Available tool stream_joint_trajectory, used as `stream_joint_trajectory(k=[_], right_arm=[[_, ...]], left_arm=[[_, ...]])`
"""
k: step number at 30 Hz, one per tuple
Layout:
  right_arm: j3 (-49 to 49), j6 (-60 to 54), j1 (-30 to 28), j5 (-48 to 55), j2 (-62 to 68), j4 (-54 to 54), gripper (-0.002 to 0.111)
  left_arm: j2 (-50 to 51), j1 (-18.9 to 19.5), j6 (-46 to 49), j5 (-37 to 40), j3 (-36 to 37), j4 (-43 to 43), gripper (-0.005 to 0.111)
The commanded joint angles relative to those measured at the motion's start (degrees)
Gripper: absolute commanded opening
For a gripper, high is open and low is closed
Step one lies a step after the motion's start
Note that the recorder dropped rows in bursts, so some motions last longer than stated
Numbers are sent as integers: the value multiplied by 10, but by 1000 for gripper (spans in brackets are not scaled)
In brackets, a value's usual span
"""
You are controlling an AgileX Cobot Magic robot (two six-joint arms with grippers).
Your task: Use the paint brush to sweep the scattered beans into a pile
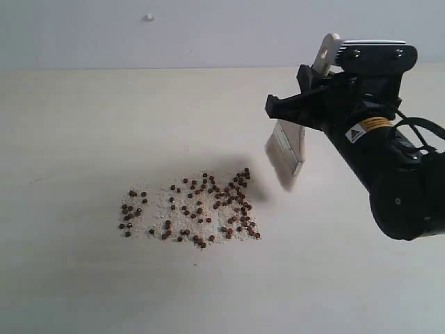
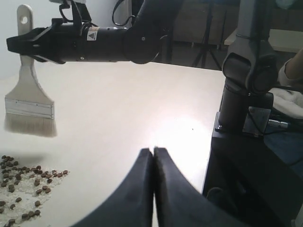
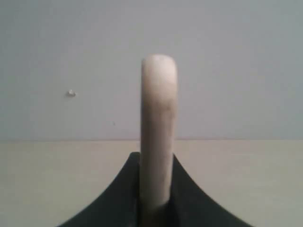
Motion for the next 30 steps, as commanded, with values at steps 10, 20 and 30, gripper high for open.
stream_joint_trajectory(k=[10, 20, 30], right_arm=[[-38, 41, -3, -15, 90, -83, 0], [-43, 117, -2, -12, 97, -152, 0], [-43, 164, -2, -11, 96, -201, 0]], left_arm=[[-4, -1, -4, -3, 2, -3, 0], [-4, -1, -4, -3, 2, -3, 0], [-4, -1, -4, -3, 2, -3, 0]])
